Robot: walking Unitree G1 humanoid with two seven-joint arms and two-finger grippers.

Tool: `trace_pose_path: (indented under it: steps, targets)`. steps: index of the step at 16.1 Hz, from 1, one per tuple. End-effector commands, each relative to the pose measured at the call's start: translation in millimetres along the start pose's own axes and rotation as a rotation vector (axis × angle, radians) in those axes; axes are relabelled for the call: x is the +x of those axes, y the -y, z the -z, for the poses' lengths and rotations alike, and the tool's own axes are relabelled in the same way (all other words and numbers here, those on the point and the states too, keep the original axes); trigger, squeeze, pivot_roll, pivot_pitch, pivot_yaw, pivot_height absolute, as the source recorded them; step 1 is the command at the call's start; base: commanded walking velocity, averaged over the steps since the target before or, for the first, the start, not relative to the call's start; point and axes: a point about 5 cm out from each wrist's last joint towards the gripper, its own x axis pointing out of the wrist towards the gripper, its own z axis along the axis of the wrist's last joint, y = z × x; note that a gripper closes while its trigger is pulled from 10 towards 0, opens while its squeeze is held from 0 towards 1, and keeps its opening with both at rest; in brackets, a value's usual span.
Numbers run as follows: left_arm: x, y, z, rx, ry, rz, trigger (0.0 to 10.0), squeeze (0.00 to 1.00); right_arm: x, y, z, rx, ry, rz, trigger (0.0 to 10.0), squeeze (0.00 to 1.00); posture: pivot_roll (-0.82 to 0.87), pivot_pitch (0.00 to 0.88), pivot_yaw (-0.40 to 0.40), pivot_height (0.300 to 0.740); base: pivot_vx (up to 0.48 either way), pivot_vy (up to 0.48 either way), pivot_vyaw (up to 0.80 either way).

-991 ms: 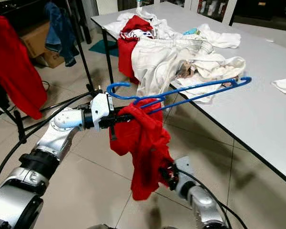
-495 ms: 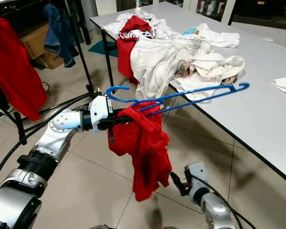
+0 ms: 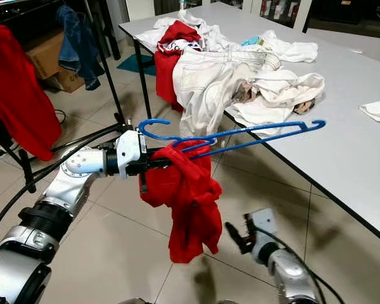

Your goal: Hang hanger

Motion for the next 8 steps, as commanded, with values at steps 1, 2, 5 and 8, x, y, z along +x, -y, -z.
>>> trace_pose_path:
  steps: [1, 2, 5, 8]
  targets:
    - [-0.8, -3.5, -8, 0.036, 0.02, -0.001, 10.0, 0.0, 1.5, -7.5, 0, 0.023, 0.012, -0.056, 10.0, 0.0, -0.12, 0.0, 0.076, 0.74, 0.0, 0.0, 0.0]
    - [-0.9, -3.5, -8, 0.037, 0.02, -0.001, 10.0, 0.0, 1.8, -11.4, 2, 0.029, 0.007, -0.084, 10.0, 0.0, -0.12, 0.0, 0.076, 0.74, 0.0, 0.0, 0.0]
    - [-1.3, -2.7, -7, 0.039, 0.014, 0.007, 10.0, 0.0, -6.8, -14.5, 17, 0.049, -0.047, -0.129, 10.0, 0.0, -0.12, 0.0, 0.081, 0.74, 0.0, 0.0, 0.0]
    - [-1.0, -2.9, -8, 0.04, 0.013, 0.012, 10.0, 0.0, -16.8, -17.9, 25, 0.062, -0.06, -0.202, 10.0, 0.0, -0.12, 0.0, 0.08, 0.74, 0.0, 0.0, 0.0]
